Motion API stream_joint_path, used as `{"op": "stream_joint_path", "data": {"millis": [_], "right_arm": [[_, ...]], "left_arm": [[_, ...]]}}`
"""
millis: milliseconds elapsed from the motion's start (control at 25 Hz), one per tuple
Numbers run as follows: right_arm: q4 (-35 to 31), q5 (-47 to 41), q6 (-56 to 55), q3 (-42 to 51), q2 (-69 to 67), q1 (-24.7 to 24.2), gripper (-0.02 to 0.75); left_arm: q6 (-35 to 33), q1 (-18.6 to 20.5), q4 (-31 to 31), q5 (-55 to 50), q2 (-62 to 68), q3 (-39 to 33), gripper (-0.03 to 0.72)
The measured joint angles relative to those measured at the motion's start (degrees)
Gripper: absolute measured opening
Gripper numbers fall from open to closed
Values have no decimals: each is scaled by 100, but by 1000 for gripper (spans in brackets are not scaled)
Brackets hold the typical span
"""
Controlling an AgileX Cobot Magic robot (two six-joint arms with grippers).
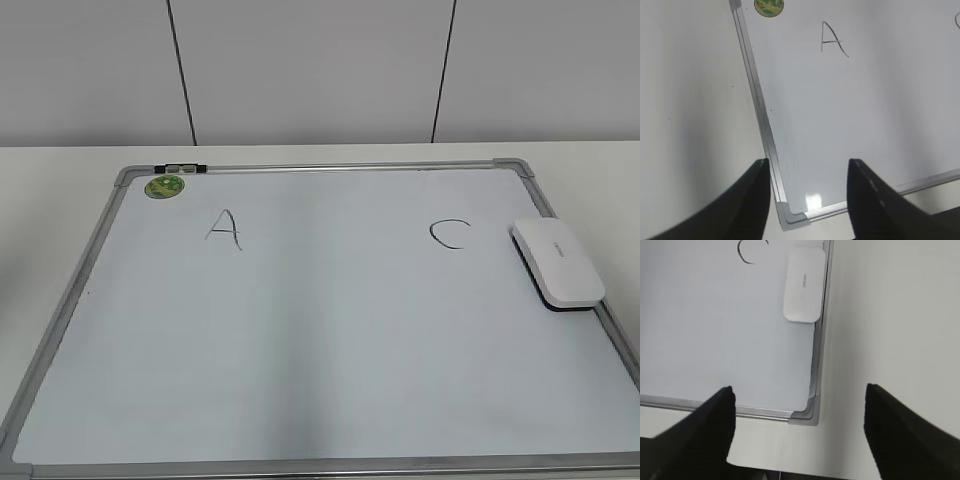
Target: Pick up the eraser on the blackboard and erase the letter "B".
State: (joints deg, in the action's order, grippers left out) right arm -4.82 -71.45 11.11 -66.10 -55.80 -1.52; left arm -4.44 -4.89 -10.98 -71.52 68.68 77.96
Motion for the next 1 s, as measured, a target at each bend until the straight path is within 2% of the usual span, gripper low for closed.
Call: {"op": "stream_joint_path", "data": {"millis": [240, 360, 400, 520, 760, 1000], "right_arm": [[-430, 210, -18, 1294, 1506, 86, 594], [-446, 220, -34, 1531, 1765, 172, 594], [-455, 220, -34, 1701, 1992, 245, 593], [-268, 225, -392, 2217, 2484, 337, 593], [27, 248, -648, 2989, 3088, 337, 593], [163, 464, -698, 3687, 3180, 337, 592]], "left_arm": [[0, 0, 42, -35, -1721, -1182, 369], [0, 0, 132, -49, -2489, -1760, 369], [0, 0, 132, -49, -2489, -1760, 369], [0, 0, 327, -31, -3425, -2537, 369], [0, 0, 478, 340, -4204, -3655, 369], [0, 0, 634, 802, -4260, -4536, 369]]}}
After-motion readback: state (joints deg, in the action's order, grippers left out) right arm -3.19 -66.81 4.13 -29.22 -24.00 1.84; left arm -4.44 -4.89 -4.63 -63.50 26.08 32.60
